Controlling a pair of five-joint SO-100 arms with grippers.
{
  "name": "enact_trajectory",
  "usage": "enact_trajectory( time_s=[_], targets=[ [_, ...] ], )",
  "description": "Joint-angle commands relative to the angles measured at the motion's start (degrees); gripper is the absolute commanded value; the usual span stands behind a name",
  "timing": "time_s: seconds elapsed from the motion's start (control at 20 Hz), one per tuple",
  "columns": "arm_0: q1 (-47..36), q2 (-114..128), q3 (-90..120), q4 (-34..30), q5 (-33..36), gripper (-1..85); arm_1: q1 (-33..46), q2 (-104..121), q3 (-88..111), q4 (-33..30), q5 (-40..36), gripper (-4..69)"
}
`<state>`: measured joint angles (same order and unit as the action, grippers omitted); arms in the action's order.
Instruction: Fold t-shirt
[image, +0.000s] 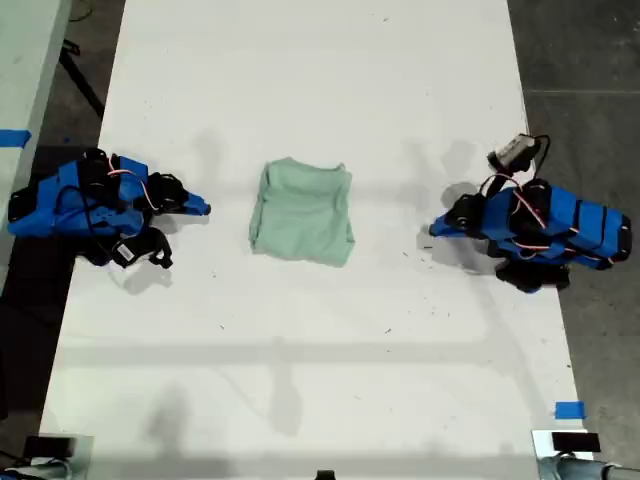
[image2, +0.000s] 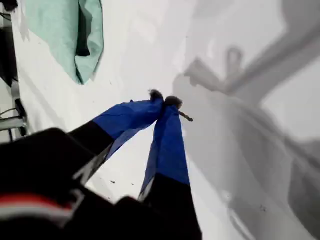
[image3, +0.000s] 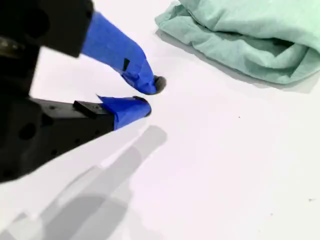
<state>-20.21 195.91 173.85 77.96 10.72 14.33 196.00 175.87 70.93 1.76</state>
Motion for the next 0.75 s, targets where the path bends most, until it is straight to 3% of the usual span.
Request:
enact_trajectory(
  time_s=[0.0, 0.05, 0.7],
  targets=[
    [1.3, 0.2, -0.5, 0.1, -0.4, 5.3, 1.0, -0.2, -0.3, -1.7, -26.8, 2.9],
    [1.3, 0.2, -0.5, 0.1, -0.4, 5.3, 1.0, -0.1, -0.4, -1.3, -35.8, 2.5],
    [1.3, 0.2, -0.5, 0.1, -0.4, 5.3, 0.4, -0.1, -0.4, -1.2, -34.5, 2.0]
  ],
)
